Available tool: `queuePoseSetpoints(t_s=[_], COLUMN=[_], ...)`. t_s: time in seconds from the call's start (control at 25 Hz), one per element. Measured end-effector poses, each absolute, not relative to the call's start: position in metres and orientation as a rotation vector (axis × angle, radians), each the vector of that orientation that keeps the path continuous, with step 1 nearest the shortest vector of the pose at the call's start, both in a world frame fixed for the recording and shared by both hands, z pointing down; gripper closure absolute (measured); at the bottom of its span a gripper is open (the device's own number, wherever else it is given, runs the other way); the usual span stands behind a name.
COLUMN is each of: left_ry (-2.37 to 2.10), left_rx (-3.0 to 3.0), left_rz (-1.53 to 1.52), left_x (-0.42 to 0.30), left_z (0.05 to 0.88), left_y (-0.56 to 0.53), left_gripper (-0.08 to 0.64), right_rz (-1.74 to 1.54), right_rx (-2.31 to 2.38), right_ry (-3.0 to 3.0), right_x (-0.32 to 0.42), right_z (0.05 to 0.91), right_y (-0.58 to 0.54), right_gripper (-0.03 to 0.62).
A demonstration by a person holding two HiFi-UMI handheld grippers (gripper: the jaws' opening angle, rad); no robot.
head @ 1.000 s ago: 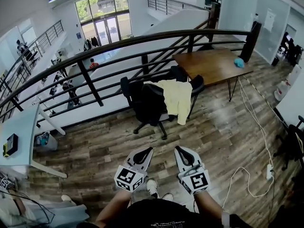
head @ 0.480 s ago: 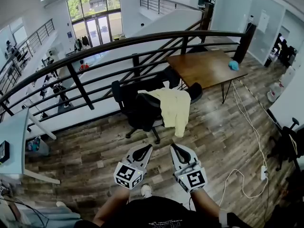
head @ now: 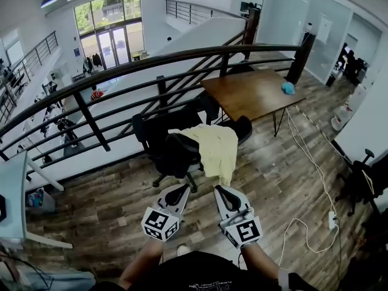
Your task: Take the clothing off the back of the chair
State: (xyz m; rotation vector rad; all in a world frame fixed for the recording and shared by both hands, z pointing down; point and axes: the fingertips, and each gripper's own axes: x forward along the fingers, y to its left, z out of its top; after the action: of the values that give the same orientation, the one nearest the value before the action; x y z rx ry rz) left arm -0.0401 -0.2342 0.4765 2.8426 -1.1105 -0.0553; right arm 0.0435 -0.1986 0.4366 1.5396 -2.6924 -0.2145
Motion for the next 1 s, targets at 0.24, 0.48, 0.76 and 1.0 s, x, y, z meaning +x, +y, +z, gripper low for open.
queuePoseSetpoints(t_s=[0.24,0.48,0.76,1.0], left_ry=[-1.056,-1.035,-1.130,-1.166], left_rx=[2.883,2.891,2.863,2.866], left_rz=[-0.056,-0.035,-0.084,-0.107], left_x=[-0.040,-0.059,-0.078,-0.069], left_z=[0.471,0.473,0.465,0.456], left_y=[-0.242,-0.252,-0.270,-0.274], left_gripper=[0.546,0.546,0.546,0.546], right_rz=[-0.193,-0.213,-0.281,-0.311], right_rx=[1.607,1.707,1.787,1.781], right_ry=[-2.612,-2.600,-2.580,-2.539], right_x=[0.047,0.049,0.064,0.073], right_z=[0.440,0.444,0.427,0.424], right_y=[-0.208,-0.211,-0.218,-0.238], right_gripper=[0.569,0.569,0.569,0.569])
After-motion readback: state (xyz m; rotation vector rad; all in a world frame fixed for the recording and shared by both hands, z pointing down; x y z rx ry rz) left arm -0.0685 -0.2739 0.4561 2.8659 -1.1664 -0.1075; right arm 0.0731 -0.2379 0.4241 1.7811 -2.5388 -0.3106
